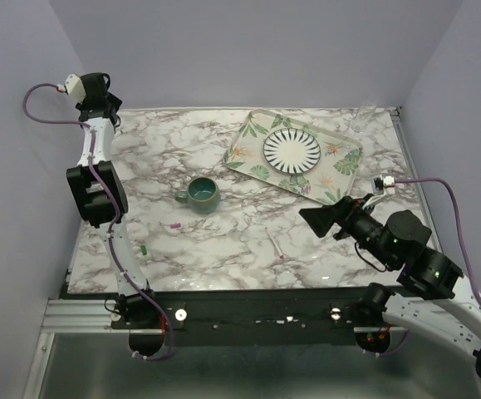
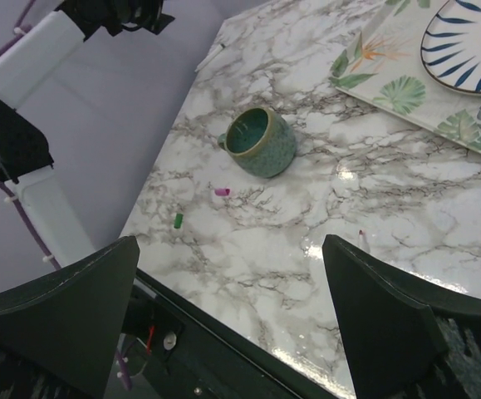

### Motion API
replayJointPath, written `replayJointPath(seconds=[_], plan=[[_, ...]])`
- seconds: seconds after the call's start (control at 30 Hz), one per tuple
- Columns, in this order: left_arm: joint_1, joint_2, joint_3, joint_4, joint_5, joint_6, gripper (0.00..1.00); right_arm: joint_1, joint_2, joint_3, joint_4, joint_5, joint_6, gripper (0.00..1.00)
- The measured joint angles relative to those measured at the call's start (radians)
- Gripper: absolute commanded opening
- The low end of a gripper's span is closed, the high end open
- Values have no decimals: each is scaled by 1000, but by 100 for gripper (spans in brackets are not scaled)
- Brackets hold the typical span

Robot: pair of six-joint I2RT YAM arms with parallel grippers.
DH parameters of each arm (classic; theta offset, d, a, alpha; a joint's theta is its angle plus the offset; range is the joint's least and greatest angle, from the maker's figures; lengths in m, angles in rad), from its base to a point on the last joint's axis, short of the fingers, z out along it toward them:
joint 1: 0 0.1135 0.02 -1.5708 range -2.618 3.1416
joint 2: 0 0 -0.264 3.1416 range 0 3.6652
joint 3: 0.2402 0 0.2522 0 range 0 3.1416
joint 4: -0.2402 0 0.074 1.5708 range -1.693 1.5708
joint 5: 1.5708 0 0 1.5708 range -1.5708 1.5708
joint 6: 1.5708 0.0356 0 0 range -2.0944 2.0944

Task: Insert the pens into the pen caps

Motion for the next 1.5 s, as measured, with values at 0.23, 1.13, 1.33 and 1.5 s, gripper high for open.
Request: replayJointPath(seconds=[0.23,1.13,1.33,1.5], plan=[[71,211,142,-15,7,-198,58,0,40,1,14,62,-27,100],[60,422,176,146,5,-333,60,0,105,23,43,165,-107,100],[57,413,140,174,6,-344,60,0,80,25,43,167,-106,100],[50,352,40,188,19,-352,60,0,62,29,40,167,-106,100]])
